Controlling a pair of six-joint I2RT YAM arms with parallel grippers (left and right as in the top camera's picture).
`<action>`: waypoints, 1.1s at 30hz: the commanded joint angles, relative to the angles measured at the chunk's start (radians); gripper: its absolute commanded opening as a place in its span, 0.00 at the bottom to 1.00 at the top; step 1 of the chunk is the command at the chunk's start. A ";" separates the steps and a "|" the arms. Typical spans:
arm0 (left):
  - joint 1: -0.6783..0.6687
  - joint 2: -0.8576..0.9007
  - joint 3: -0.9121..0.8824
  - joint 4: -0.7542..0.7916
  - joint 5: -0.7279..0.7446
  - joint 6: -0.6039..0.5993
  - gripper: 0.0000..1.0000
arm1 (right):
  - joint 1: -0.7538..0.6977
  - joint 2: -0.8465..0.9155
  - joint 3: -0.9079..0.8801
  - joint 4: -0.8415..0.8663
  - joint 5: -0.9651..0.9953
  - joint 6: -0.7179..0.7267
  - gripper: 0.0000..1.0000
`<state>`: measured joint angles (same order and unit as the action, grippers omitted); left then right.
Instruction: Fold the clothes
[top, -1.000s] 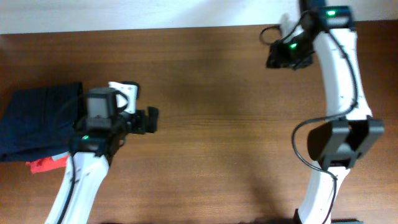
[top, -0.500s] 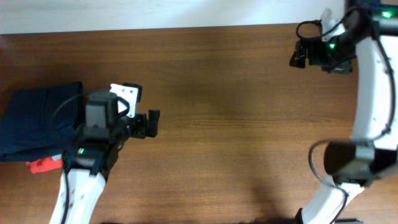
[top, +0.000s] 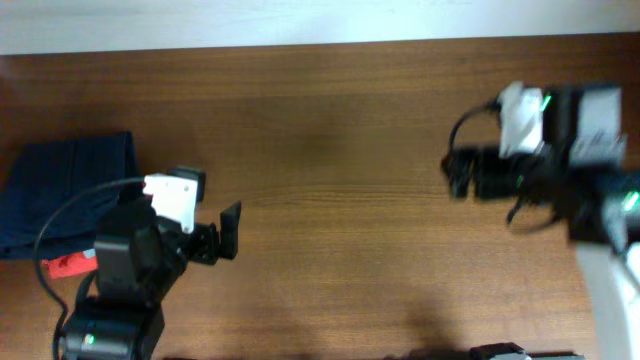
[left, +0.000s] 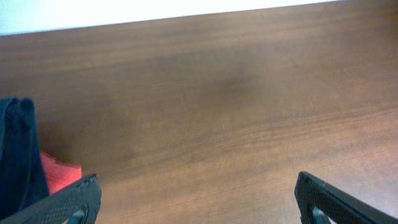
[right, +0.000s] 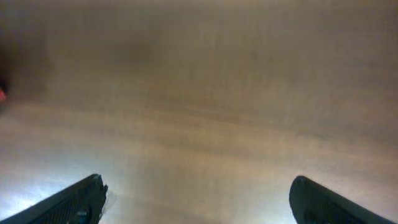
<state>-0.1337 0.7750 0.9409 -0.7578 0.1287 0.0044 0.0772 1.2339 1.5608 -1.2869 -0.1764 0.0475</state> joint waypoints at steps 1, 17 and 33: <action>-0.001 -0.081 0.006 -0.040 -0.048 0.016 0.99 | 0.045 -0.217 -0.280 0.104 0.047 0.085 0.99; -0.001 -0.257 -0.112 -0.052 -0.044 0.034 0.99 | 0.057 -0.544 -0.682 0.270 0.054 0.085 0.99; -0.001 -0.257 -0.112 -0.052 -0.044 0.035 0.99 | 0.060 -0.522 -0.688 0.230 0.055 0.084 0.99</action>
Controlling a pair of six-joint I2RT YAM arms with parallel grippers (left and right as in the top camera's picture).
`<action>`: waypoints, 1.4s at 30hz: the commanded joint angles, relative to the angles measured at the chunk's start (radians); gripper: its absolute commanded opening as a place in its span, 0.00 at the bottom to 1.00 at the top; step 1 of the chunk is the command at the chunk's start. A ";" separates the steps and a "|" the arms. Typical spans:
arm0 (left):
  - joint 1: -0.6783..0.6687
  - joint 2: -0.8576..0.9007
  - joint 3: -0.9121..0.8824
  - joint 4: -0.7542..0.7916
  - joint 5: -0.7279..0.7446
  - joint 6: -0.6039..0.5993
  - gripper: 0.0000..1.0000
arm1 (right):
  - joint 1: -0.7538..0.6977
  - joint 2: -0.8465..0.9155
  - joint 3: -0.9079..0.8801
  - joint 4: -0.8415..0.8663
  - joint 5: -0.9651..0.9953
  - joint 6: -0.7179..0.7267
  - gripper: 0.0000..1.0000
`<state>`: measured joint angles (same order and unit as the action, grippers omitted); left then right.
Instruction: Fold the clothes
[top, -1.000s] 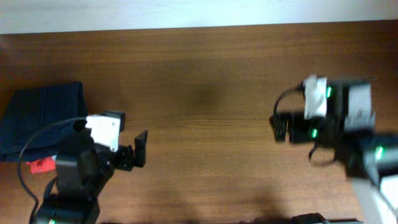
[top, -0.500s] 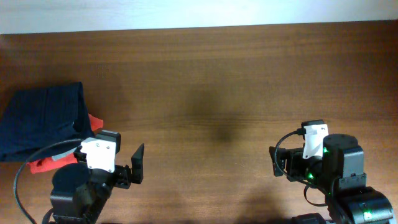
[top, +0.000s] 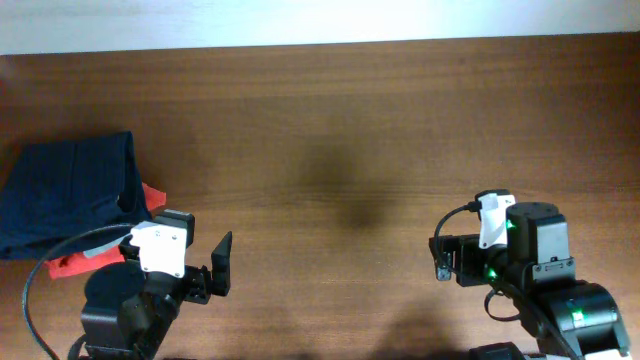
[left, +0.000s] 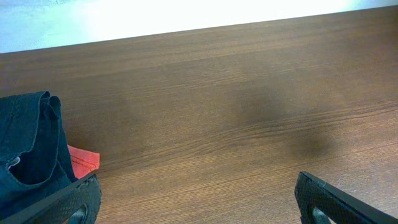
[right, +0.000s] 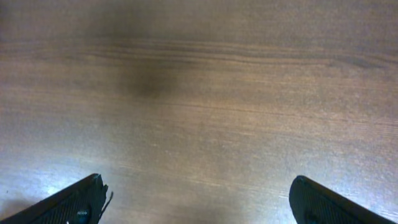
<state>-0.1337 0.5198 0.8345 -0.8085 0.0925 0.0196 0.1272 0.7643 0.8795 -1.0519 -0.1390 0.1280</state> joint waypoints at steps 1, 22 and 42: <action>-0.001 -0.002 -0.006 -0.002 -0.008 0.019 0.99 | 0.010 -0.080 -0.006 0.002 0.034 -0.002 0.99; -0.001 -0.002 -0.006 -0.002 -0.008 0.019 0.99 | -0.026 -0.761 -0.752 0.981 0.106 -0.105 0.99; -0.001 -0.002 -0.006 -0.002 -0.008 0.019 0.99 | -0.115 -0.758 -0.874 0.980 0.069 -0.105 0.99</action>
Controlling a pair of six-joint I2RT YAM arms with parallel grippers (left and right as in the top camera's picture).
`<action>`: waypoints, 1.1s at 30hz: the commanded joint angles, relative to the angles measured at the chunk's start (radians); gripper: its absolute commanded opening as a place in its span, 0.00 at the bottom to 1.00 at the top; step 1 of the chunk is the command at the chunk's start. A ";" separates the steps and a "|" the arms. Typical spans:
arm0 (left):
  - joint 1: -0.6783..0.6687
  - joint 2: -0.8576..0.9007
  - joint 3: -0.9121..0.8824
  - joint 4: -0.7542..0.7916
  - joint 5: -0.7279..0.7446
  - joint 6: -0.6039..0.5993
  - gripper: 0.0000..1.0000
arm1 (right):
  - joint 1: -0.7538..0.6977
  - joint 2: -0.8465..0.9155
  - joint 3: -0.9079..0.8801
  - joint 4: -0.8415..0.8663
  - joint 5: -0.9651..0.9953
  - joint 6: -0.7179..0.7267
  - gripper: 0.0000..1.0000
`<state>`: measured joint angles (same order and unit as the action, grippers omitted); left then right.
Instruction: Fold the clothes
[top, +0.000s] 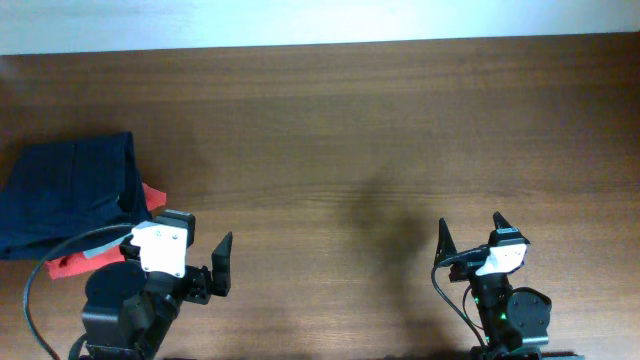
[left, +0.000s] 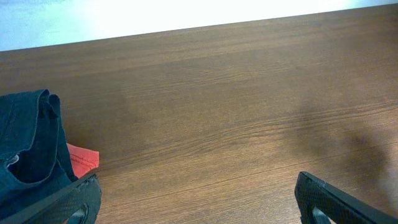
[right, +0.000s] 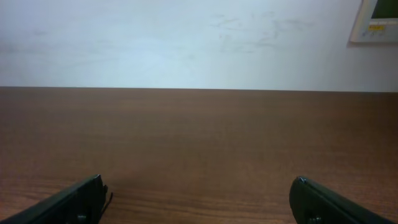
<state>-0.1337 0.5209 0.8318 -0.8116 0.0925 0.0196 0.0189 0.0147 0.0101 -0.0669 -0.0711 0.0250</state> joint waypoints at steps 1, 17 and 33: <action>-0.001 -0.003 -0.003 0.002 -0.008 0.019 0.99 | -0.007 -0.008 -0.005 -0.005 0.001 -0.002 0.99; 0.004 -0.021 -0.016 -0.002 -0.061 0.034 0.99 | -0.007 -0.008 -0.005 -0.005 0.001 -0.002 0.99; 0.027 -0.518 -0.638 0.502 -0.072 0.034 0.99 | -0.007 -0.008 -0.005 -0.005 0.001 -0.002 0.99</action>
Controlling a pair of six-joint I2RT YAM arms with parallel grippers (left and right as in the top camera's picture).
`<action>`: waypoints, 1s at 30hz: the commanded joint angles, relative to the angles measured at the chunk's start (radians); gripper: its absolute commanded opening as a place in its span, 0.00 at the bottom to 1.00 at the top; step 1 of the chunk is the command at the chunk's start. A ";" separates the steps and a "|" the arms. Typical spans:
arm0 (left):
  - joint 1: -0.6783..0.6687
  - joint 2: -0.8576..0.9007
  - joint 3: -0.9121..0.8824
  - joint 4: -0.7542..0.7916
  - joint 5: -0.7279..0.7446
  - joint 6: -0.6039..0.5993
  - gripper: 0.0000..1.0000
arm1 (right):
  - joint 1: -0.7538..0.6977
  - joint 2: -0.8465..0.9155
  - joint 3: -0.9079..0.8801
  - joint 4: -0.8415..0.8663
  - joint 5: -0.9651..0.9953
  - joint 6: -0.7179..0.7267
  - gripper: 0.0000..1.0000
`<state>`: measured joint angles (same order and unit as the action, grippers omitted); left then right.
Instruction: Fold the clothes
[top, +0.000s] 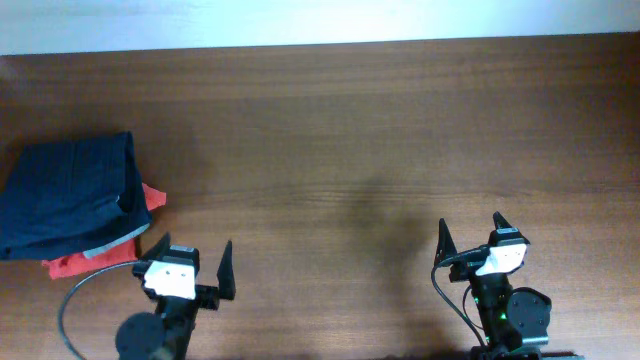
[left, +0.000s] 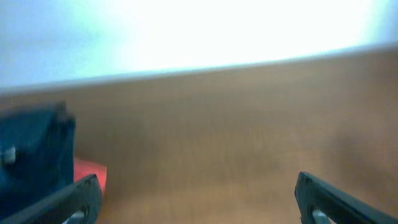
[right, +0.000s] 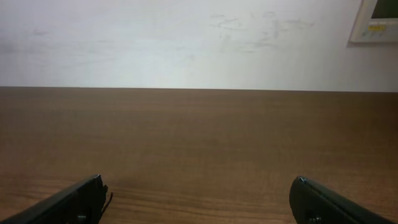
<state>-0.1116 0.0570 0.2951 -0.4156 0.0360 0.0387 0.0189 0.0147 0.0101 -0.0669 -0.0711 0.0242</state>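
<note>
A folded navy garment (top: 70, 195) lies at the table's left side on top of a folded red garment (top: 150, 197) whose edge sticks out beneath it. The blurred left wrist view shows the navy garment (left: 31, 146) and the red garment (left: 92, 173) at far left. My left gripper (top: 190, 262) stands open near the front edge, right of the pile, holding nothing. My right gripper (top: 470, 230) stands open near the front right, empty, facing the bare table (right: 205, 143).
A white wall (right: 186, 43) runs behind the table's far edge, with a small wall panel (right: 378, 22) at upper right. A black cable (top: 75, 300) loops beside the left arm's base.
My left arm has drawn back toward the front edge and its camera has tilted up toward the wall, blurred. The right arm and the garments have not moved.
My left gripper stood open beside the navy and red pile while the right arm was raised at the right. Then the right arm came back toward the front. By 1.1 s ago it rested low, and now the left arm has drawn back too.
</note>
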 joint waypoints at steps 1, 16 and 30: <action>0.006 -0.048 -0.141 0.186 -0.015 0.015 0.99 | -0.007 -0.008 -0.005 -0.005 0.001 -0.002 0.99; 0.008 -0.049 -0.286 0.338 -0.085 0.016 0.99 | -0.007 -0.008 -0.005 -0.005 0.001 -0.002 0.99; 0.008 -0.051 -0.286 0.336 -0.082 0.016 0.99 | -0.007 -0.008 -0.005 -0.005 0.001 -0.002 0.99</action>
<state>-0.1097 0.0139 0.0128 -0.0788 -0.0418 0.0422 0.0189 0.0139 0.0101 -0.0669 -0.0711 0.0223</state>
